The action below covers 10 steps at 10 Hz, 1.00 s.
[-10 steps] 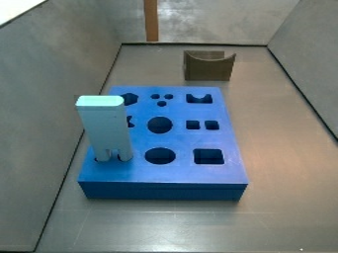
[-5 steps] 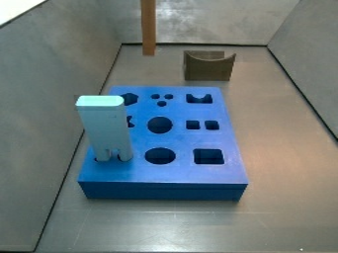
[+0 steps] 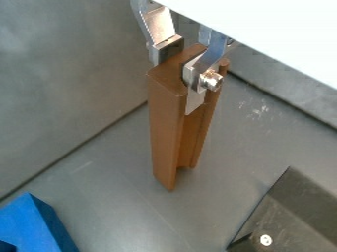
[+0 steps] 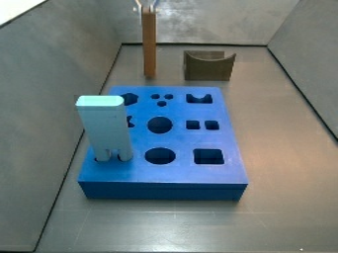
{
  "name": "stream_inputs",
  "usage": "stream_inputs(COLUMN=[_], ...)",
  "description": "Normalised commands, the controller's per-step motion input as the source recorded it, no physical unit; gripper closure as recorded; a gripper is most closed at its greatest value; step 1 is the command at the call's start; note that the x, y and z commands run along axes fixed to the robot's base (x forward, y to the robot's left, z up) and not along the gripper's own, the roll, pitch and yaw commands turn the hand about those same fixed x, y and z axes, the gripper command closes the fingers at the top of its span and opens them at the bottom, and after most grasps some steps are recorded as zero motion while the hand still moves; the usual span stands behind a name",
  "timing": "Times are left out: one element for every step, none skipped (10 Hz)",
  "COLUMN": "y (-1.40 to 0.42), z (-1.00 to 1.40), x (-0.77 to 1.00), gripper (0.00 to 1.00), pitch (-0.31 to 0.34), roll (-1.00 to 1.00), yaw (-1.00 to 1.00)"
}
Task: Pick up the arch object. Move up. Rotate the arch object. Move to above the board. Insert the arch object.
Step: Rotate the arch object.
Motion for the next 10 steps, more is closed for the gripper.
stream_inputs(y=[0.02, 0.02, 0.02, 0.02, 0.02, 0.02, 0.02, 0.02, 0.02, 0.02], z=[-0.43, -0.31, -0.31, -0.31, -0.31, -0.31, -0.31, -0.31, -0.31, -0.31], x=[0.02, 0.00, 0.00, -0.01, 0.00, 0.00, 0.00, 0.00, 0.00, 0.00], gripper=[1.00, 1.00, 1.00, 1.00, 1.00, 1.00, 1.00, 1.00, 1.00, 1.00], pitch=[-0.045, -0.033, -0.033, -0.030, -0.032, -0.033, -0.033, -0.033, -0.033, -0.033], roll=[0.03, 0.04, 0.04, 0.04, 0.04, 0.04, 0.04, 0.04, 0.04, 0.04], yaw=[-0.02, -0.02, -0.02, -0.02, -0.02, -0.02, -0.02, -0.02, -0.02, -0.02])
